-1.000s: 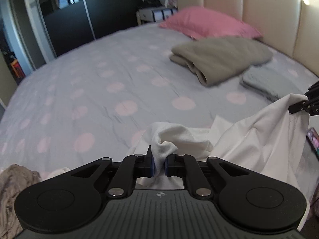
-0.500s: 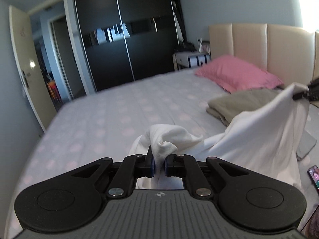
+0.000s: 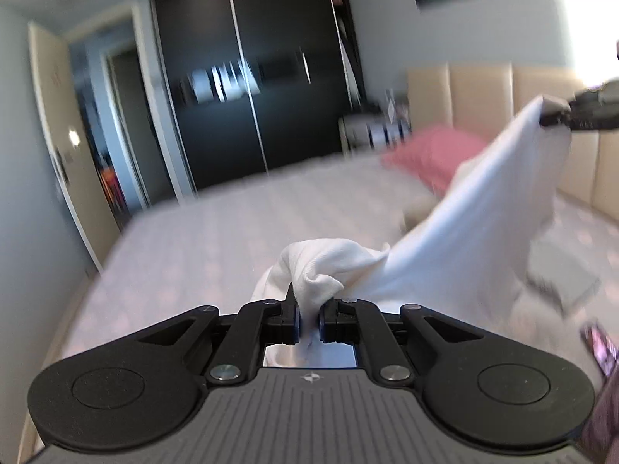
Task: Fold clothes
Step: 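Lay the white cloth down on the bed and open both grippers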
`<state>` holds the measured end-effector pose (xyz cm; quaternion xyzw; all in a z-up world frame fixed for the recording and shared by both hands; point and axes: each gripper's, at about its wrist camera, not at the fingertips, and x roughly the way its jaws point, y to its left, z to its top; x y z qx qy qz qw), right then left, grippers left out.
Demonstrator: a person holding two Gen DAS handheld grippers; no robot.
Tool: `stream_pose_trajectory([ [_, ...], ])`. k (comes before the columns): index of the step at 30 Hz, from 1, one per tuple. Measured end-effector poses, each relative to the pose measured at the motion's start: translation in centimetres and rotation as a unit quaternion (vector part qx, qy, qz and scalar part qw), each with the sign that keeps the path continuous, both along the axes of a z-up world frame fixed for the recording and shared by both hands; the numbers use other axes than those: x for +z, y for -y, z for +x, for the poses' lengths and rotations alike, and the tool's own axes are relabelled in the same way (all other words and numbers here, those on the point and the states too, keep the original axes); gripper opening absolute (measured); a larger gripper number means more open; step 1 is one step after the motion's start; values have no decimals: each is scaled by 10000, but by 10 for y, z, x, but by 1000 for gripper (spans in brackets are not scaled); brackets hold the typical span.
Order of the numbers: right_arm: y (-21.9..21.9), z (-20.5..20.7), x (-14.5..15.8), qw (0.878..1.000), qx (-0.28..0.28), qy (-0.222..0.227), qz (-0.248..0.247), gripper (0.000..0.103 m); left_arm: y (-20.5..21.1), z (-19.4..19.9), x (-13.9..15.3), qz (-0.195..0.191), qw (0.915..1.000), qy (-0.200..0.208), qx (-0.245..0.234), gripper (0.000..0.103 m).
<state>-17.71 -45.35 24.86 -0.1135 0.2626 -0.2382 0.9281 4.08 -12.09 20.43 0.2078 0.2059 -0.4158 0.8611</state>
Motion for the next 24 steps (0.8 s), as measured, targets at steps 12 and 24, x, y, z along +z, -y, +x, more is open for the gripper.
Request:
stream_pose_trajectory([
  [12, 17, -7, -216, 9531, 263, -2755, 1223, 8, 11, -32, -188, 2406, 9473, -1785, -1138, 6],
  [24, -5, -52, -295, 9054, 592, -3805, 1788, 11, -4, -69, -244, 3426, 8815, -2413, -2177, 25],
])
